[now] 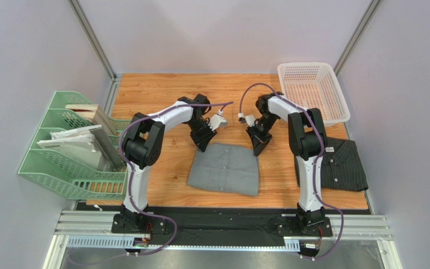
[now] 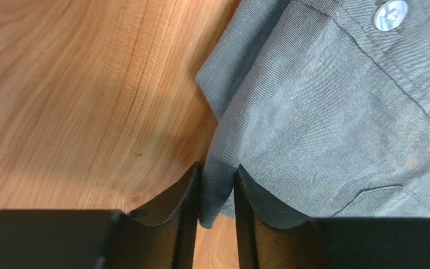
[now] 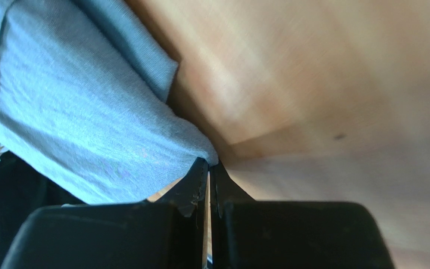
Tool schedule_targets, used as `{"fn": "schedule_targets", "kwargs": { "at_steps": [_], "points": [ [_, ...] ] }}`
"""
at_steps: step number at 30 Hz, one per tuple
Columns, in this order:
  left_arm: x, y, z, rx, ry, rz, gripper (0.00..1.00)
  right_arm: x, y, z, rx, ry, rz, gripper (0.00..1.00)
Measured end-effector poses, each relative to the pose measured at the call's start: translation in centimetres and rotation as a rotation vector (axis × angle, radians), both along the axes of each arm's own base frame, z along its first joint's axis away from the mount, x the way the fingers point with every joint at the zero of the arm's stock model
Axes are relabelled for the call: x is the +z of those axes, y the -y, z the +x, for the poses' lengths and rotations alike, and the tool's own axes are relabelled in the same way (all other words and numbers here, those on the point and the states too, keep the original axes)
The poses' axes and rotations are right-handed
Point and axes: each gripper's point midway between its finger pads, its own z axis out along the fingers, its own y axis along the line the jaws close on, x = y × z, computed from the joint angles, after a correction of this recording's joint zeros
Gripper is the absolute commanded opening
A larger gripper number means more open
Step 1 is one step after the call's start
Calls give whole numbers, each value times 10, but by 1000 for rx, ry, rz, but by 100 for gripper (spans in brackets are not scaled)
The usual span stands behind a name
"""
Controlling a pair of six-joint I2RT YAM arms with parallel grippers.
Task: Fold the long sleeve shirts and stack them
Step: Fold the shirt
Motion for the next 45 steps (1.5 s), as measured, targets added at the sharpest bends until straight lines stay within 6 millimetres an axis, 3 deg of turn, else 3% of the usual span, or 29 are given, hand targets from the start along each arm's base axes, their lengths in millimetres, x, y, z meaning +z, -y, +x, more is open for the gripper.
{"fn": "schedule_targets", "kwargs": {
  "at_steps": [7, 10, 13, 17, 21, 24, 25, 27, 31, 34, 36, 38, 41, 45],
  "points": [
    [-5, -11, 11, 71, -3, 60, 24, 2, -10, 60, -16, 135, -29, 0],
    [-3, -15, 25, 106, 7, 68, 30, 3, -13, 77, -30, 180, -32, 9],
    [-1, -22, 41, 141, 39, 73, 38, 5, -14, 84, -50, 198, -37, 24],
    [0, -34, 52, 181, 55, 76, 52, 12, -16, 90, -102, 211, -32, 64],
    [6, -41, 60, 209, 82, 68, 63, 42, -13, 97, -161, 264, -5, 72],
    [28, -40, 64, 227, 113, 8, 77, 81, -9, 102, -201, 342, 56, 83],
    [41, -36, 62, 231, 125, -33, 99, 97, -8, 100, -216, 361, 90, 98],
    [79, -27, 48, 252, 144, -154, 99, 123, -9, 88, -232, 383, 166, 100],
    [158, 4, -8, 301, 109, -472, 99, 160, -21, 35, -255, 313, 357, 100],
    [180, 35, -67, 283, -5, -642, 99, 163, -45, -18, -244, 160, 484, 100],
    [173, 58, -105, 263, -137, -697, 99, 156, -61, -45, -222, 62, 516, 100],
    [147, 75, -136, 281, -309, -689, 99, 140, -80, -76, -180, -43, 521, 100],
    [101, 75, -144, 408, -477, -606, 99, 122, -96, -101, -145, -132, 516, 100],
    [48, 61, -135, 586, -606, -501, 99, 78, -96, -101, -195, -230, 465, 100]
  ]
}}
